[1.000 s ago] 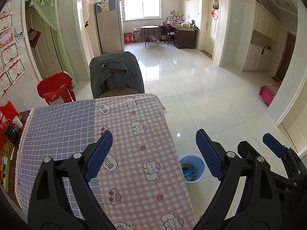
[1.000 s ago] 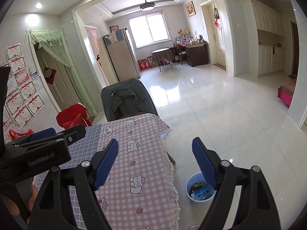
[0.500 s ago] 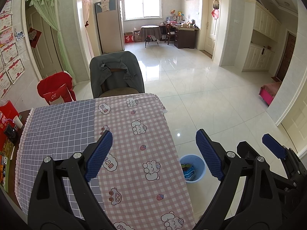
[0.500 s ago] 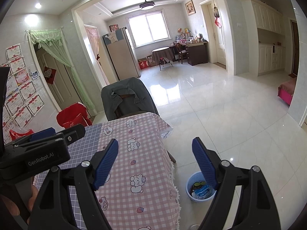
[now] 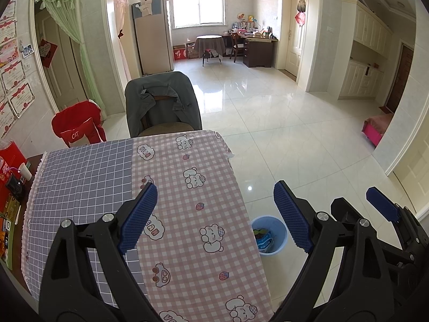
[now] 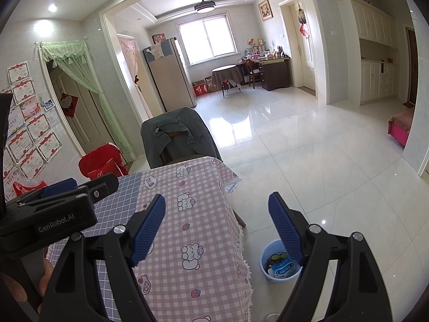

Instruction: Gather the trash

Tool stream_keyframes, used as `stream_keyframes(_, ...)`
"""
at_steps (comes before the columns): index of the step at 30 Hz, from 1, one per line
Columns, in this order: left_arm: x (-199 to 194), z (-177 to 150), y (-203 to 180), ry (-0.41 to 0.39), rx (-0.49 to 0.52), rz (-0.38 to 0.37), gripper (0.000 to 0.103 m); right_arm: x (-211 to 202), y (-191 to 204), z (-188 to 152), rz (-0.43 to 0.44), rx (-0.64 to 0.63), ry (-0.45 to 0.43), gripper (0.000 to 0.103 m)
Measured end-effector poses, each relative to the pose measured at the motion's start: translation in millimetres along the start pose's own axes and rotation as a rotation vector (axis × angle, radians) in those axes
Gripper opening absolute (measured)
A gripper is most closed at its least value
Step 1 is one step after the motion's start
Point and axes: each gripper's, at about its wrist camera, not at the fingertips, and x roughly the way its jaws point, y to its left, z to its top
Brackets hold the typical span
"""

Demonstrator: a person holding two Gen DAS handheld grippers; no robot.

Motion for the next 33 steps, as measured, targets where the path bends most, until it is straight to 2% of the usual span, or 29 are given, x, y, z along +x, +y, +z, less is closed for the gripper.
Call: stream_keyframes(33, 3.1, -6.8, 0.8, 0.009, -0.002, -0.006, 0.087, 5.7, -1.9, -5.3, 0.005, 0.01, 0.013, 0.078)
